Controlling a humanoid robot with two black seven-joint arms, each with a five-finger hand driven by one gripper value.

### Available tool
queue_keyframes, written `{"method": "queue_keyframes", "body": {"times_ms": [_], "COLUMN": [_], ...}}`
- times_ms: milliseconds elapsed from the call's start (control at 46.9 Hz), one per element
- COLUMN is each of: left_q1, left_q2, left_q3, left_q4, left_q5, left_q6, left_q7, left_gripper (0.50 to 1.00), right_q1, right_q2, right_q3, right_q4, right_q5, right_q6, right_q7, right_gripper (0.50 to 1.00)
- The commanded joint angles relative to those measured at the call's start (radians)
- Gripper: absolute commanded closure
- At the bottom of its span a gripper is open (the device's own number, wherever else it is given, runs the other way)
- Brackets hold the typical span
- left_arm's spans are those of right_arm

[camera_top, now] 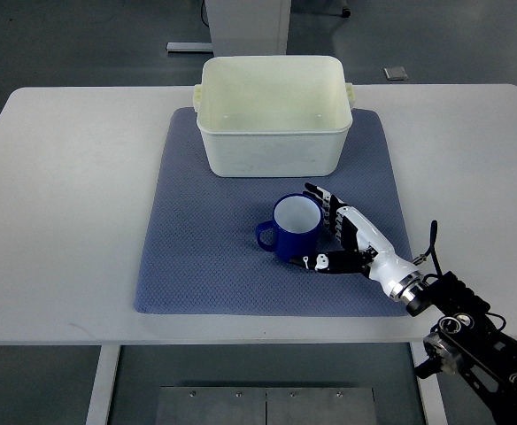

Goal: Place cup in box with right hand
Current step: 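Close the right hand fingers around the blue mug's body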

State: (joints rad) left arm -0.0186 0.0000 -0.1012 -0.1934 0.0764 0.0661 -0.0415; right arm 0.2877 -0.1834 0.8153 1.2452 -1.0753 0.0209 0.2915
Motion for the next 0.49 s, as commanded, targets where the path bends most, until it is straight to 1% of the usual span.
{"method": "queue_keyframes", "body": {"times_ms": [0, 235, 470], "left_q1": [0.000, 0.000, 0.000], "left_q2": [0.000, 0.000, 0.000], "left_q3": [0.000, 0.000, 0.000], "left_q4": [0.000, 0.000, 0.000], "left_q5": [-0.001, -0.001, -0.001], "left_q6": [0.000, 0.000, 0.000], "left_q7": [0.000, 0.000, 0.000], "left_gripper": [0.500, 0.500, 0.500], "right_q1": [0.007, 0.018, 0.033], "right_q2": [0.010, 0.022, 0.031], "right_q3": [-0.001, -0.005, -0.039], "right_q4": [-0.012, -0.016, -0.021], "right_q5": [0.000, -0.003, -0.005], "right_q6": [-0.002, -0.004, -0.027], "right_q7": [0.000, 0.000, 0.000], "right_gripper": [0.500, 0.500, 0.517]}}
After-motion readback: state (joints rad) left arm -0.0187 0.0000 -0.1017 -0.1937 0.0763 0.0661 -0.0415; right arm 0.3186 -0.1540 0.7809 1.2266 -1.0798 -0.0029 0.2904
